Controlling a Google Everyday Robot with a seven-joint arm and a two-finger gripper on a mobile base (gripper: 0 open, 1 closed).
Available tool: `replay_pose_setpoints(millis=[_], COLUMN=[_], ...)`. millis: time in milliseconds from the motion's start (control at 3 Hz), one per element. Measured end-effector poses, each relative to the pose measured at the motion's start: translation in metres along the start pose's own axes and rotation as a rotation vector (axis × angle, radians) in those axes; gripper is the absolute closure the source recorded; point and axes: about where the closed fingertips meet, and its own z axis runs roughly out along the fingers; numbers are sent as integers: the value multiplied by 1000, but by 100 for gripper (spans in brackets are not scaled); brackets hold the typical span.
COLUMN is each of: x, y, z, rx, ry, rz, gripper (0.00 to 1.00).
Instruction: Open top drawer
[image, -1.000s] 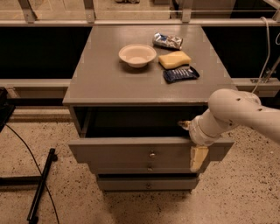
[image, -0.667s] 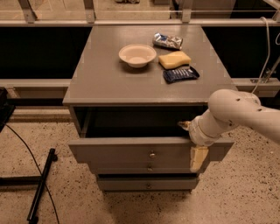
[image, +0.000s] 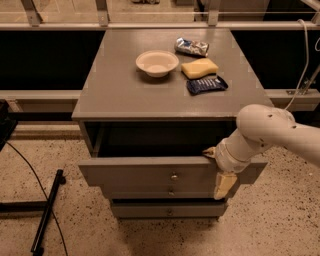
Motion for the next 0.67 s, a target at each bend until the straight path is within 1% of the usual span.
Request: replay_pose_setpoints(millis=[333,667], x=[-2,-4], y=[19,36], z=[-11,-25], rx=[-28,-50], ry=[-19,-30], rz=[4,-4], gripper=[33,34])
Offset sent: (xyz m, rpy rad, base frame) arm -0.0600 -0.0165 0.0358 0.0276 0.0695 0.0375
